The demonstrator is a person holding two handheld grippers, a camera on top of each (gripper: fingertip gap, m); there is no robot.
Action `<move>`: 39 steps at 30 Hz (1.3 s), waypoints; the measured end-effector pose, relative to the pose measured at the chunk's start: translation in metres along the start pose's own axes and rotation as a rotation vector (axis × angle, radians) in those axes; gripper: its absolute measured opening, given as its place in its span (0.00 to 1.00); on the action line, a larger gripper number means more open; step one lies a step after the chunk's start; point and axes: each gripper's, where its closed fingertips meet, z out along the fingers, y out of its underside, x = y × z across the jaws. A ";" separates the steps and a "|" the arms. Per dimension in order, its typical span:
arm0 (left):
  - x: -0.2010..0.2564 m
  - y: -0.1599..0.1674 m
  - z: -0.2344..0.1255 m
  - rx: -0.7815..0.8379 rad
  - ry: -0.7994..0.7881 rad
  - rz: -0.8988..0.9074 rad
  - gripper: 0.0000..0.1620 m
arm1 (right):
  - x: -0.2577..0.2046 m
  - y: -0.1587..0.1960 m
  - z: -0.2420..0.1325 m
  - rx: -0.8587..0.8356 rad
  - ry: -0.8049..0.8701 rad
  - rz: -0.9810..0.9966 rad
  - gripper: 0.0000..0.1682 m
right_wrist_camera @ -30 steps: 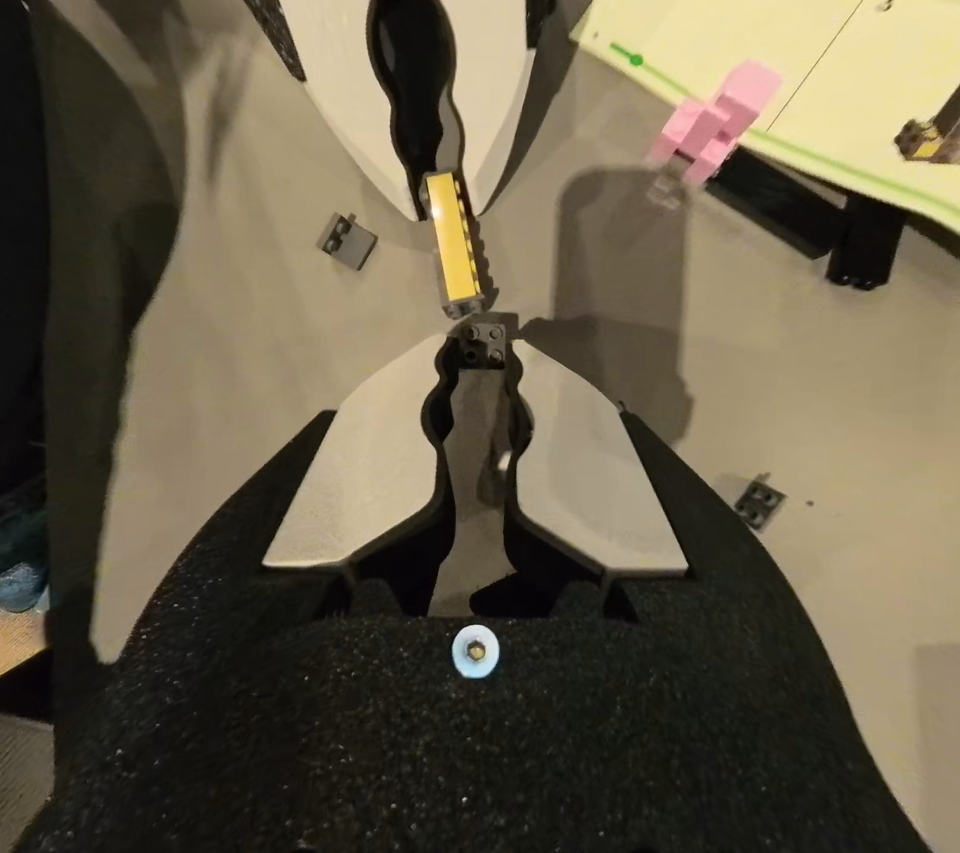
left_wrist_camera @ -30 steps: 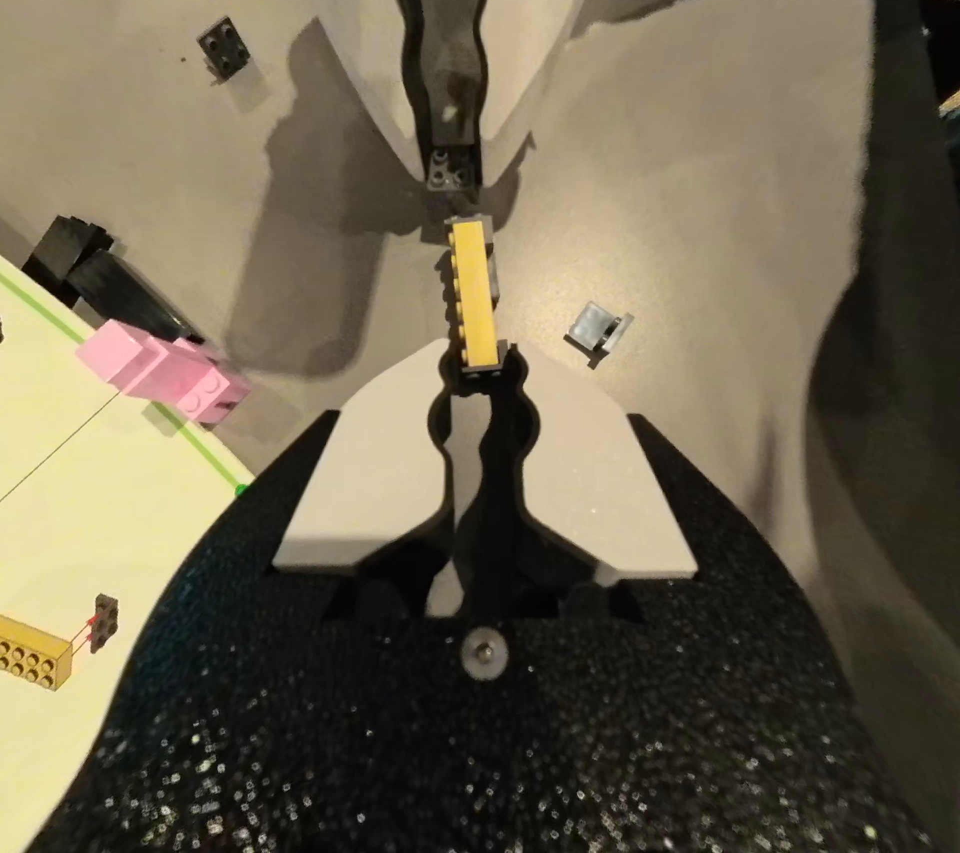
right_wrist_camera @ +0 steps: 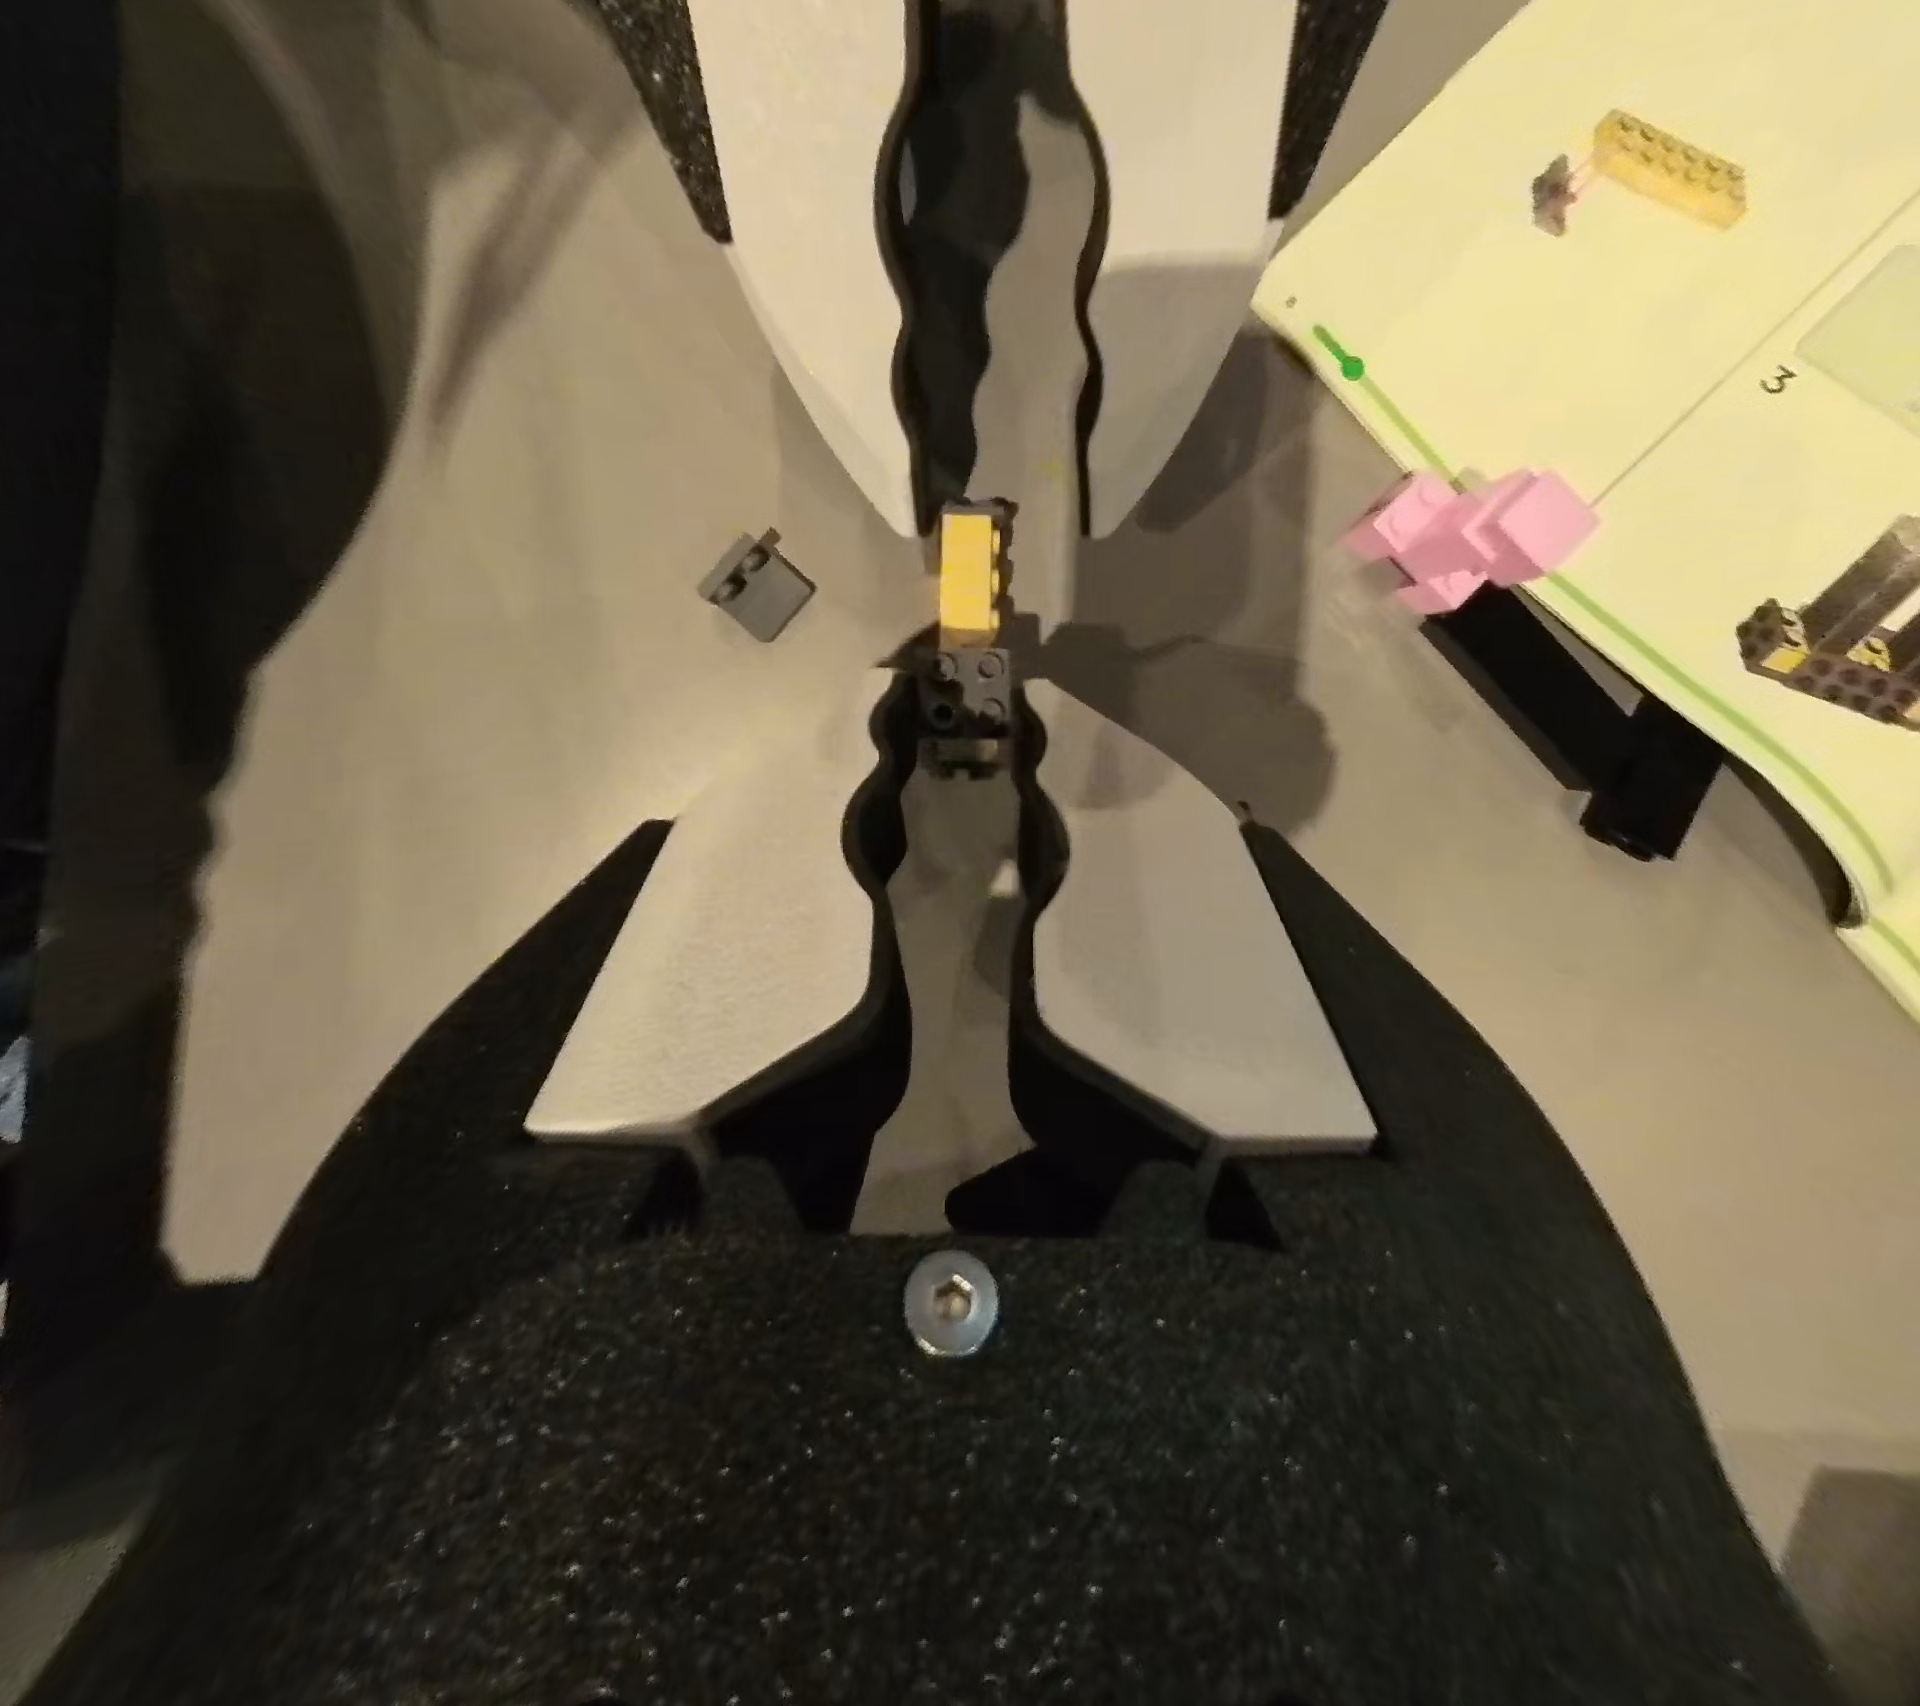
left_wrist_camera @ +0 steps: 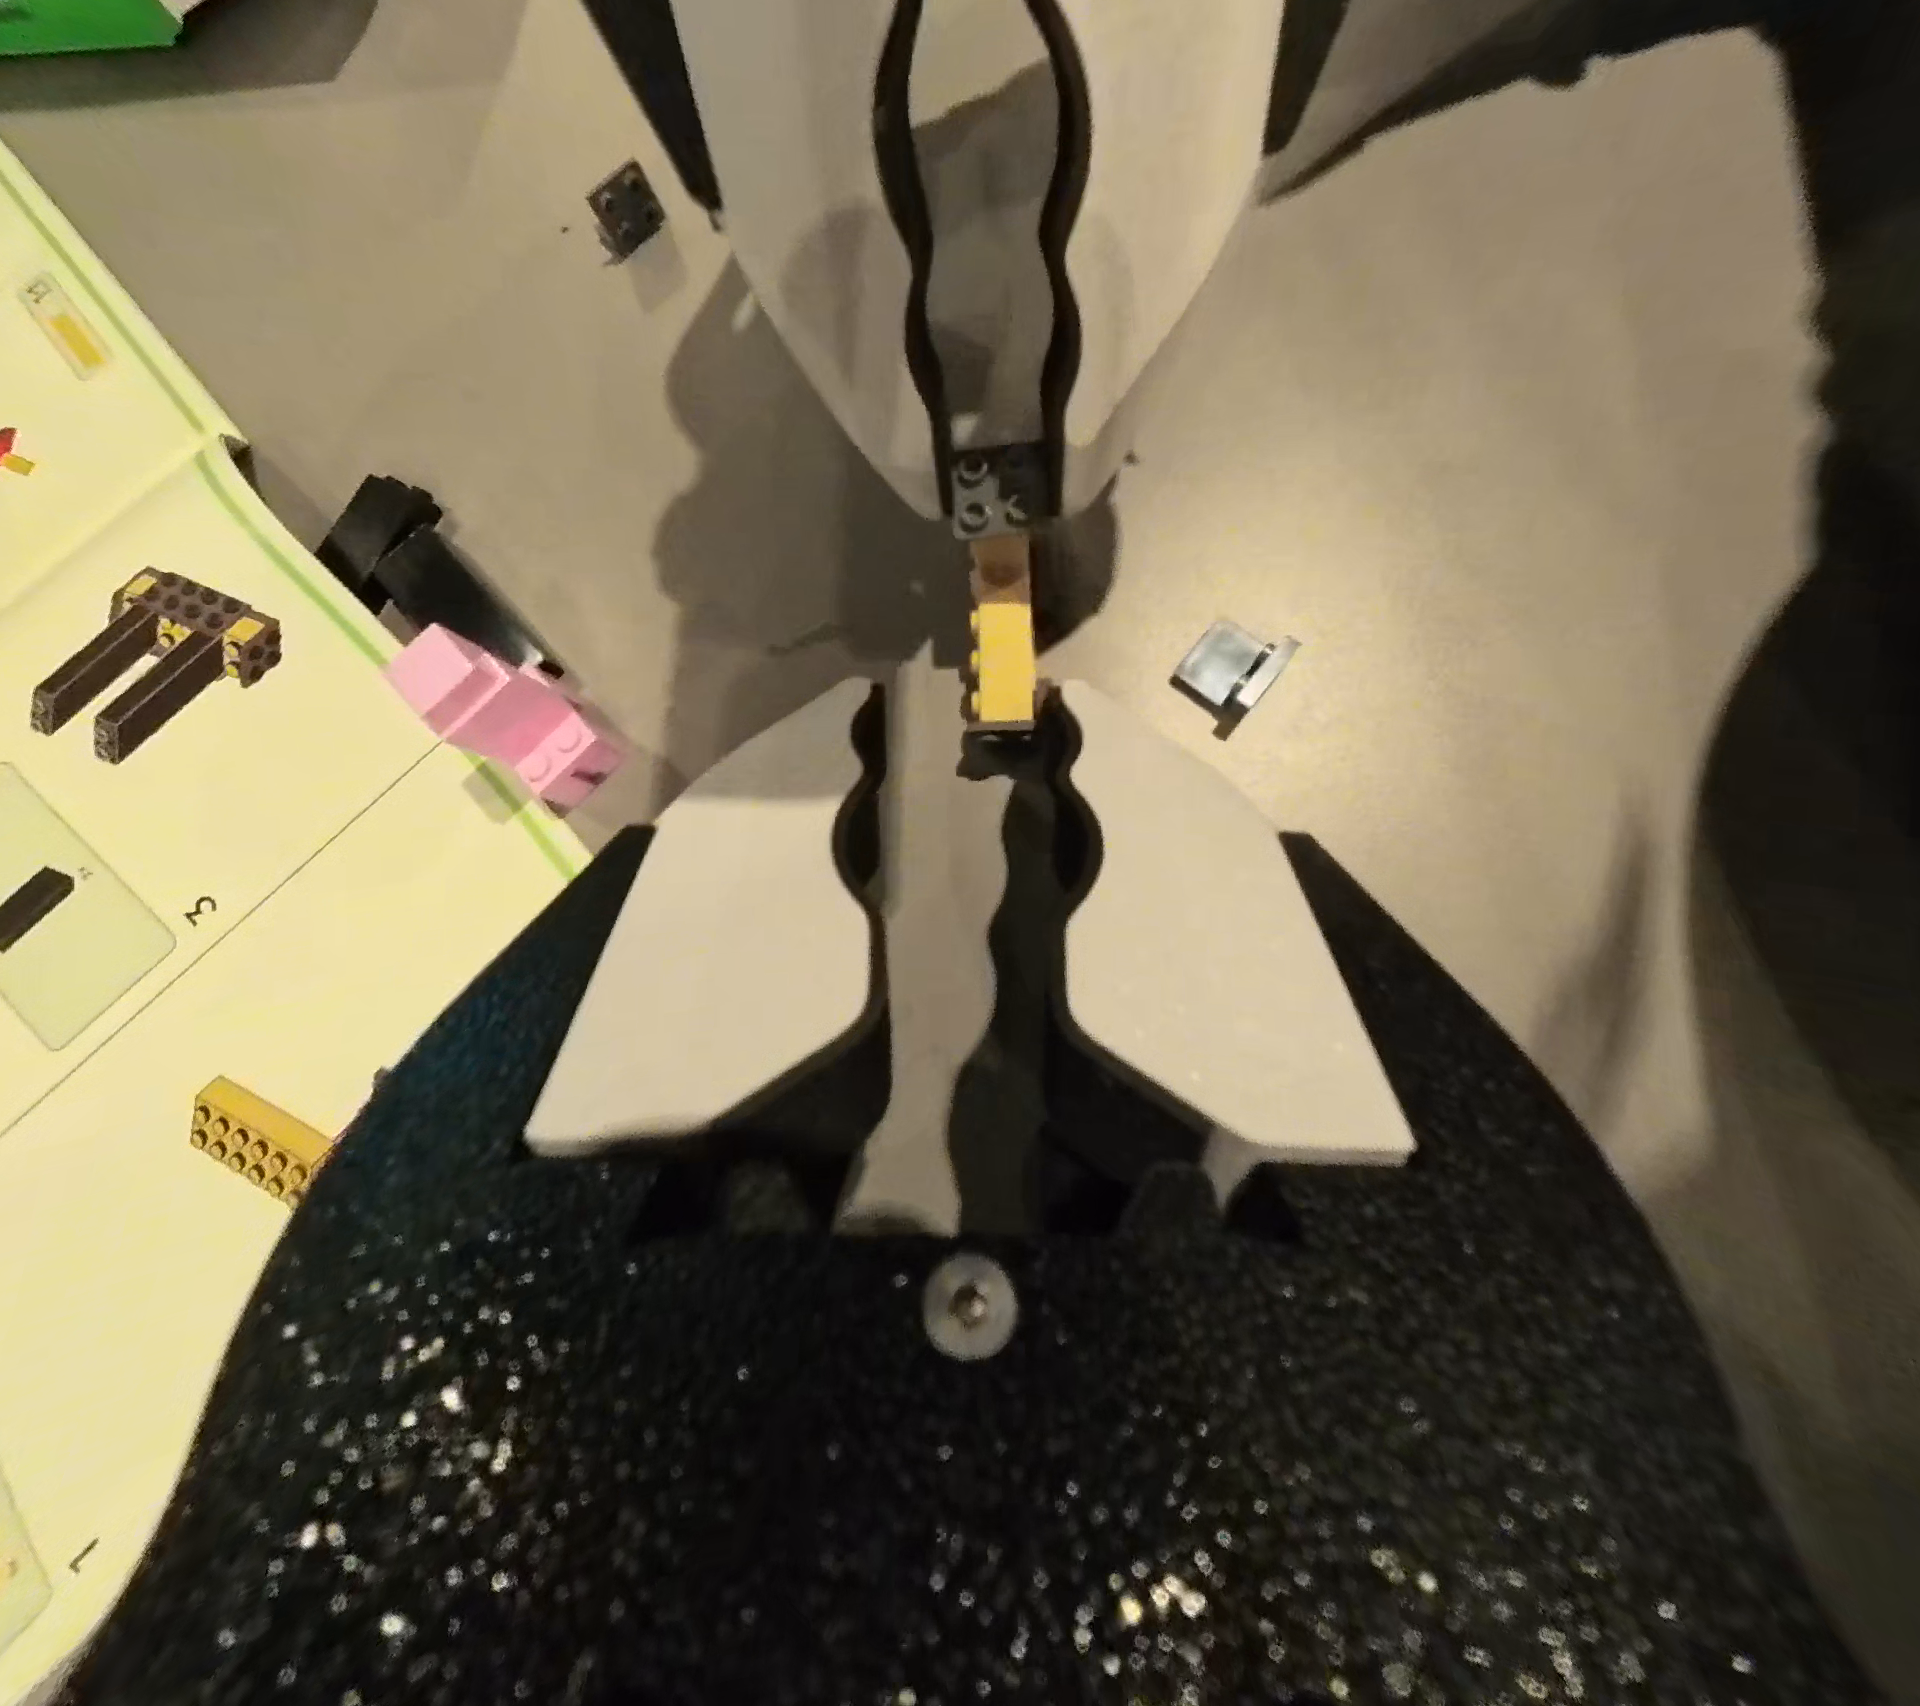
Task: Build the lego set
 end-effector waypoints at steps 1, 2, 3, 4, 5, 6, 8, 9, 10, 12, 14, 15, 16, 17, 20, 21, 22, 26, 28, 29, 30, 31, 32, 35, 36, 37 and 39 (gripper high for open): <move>0.000 0.000 0.000 0.001 0.001 0.001 0.18 | 0.000 0.000 0.001 -0.009 -0.004 -0.002 0.10; 0.000 0.000 0.000 0.000 0.000 0.003 0.18 | 0.000 0.000 0.002 -0.018 -0.004 -0.008 0.10; 0.000 0.000 0.000 0.000 0.000 0.003 0.18 | 0.000 0.001 0.003 -0.027 -0.003 -0.014 0.10; 0.000 -0.001 0.000 0.001 0.000 0.003 0.18 | 0.000 0.001 0.004 -0.033 -0.003 -0.018 0.10; 0.001 -0.001 0.000 0.002 0.001 0.003 0.18 | 0.000 0.001 0.004 -0.039 -0.007 -0.017 0.10; 0.001 -0.001 0.000 0.002 0.002 0.002 0.18 | 0.000 0.001 0.004 -0.044 -0.013 -0.014 0.10; 0.001 -0.001 -0.001 0.003 0.001 0.004 0.18 | 0.000 0.002 0.005 -0.052 -0.014 -0.015 0.10; 0.001 -0.001 -0.001 0.003 0.001 0.004 0.18 | 0.000 0.003 0.005 -0.058 -0.014 -0.014 0.10; 0.001 -0.001 -0.001 0.003 0.002 0.005 0.18 | 0.001 0.003 0.005 -0.065 -0.015 -0.012 0.10; 0.002 -0.002 -0.001 0.003 0.005 0.007 0.18 | 0.002 0.005 0.006 -0.076 -0.013 -0.010 0.10; 0.002 -0.002 -0.001 0.004 0.006 0.009 0.18 | 0.001 0.005 0.007 -0.082 -0.021 -0.007 0.10; 0.003 -0.003 -0.001 0.006 0.006 0.009 0.18 | 0.001 0.005 0.008 -0.083 -0.022 -0.009 0.10; 0.003 -0.003 0.000 0.007 0.006 0.011 0.18 | 0.001 0.005 0.008 -0.085 -0.022 -0.011 0.10; 0.003 -0.004 0.000 0.008 0.006 0.012 0.18 | 0.001 0.005 0.008 -0.088 -0.022 -0.011 0.10; 0.004 -0.004 0.001 0.003 0.007 0.018 0.18 | 0.001 0.006 0.009 -0.102 -0.021 -0.010 0.10; 0.004 -0.004 0.002 -0.005 0.005 0.022 0.18 | 0.002 0.007 0.009 -0.109 -0.016 -0.012 0.10; 0.004 -0.003 0.003 -0.010 0.001 0.026 0.18 | 0.002 0.008 0.009 -0.112 -0.012 -0.013 0.10; 0.004 -0.003 0.003 -0.014 0.000 0.025 0.18 | 0.002 0.008 0.009 -0.108 -0.010 -0.012 0.10; 0.004 -0.003 0.003 -0.014 0.001 0.021 0.19 | 0.002 0.009 0.009 -0.109 -0.004 -0.017 0.10; 0.004 -0.003 0.003 -0.015 0.002 0.019 0.19 | 0.003 0.008 0.008 -0.109 0.001 -0.018 0.11; 0.004 -0.003 0.002 -0.014 0.002 0.017 0.19 | 0.003 0.008 0.008 -0.109 0.003 -0.020 0.11; 0.004 -0.003 0.002 -0.014 0.003 0.015 0.19 | 0.003 0.008 0.008 -0.108 0.004 -0.020 0.11; 0.004 -0.003 0.002 -0.013 0.003 0.014 0.19 | 0.003 0.008 0.008 -0.108 0.005 -0.019 0.11; 0.004 -0.003 0.001 -0.010 0.002 0.011 0.19 | 0.003 0.009 0.007 -0.106 0.010 -0.016 0.12; 0.004 -0.003 0.001 -0.008 0.000 0.011 0.19 | 0.003 0.009 0.006 -0.102 0.014 -0.016 0.12; 0.004 -0.003 0.000 -0.007 -0.001 0.011 0.19 | 0.003 0.009 0.005 -0.098 0.019 -0.015 0.12; 0.004 -0.003 -0.001 -0.007 -0.005 0.010 0.19 | 0.003 0.010 0.002 -0.090 0.039 -0.007 0.13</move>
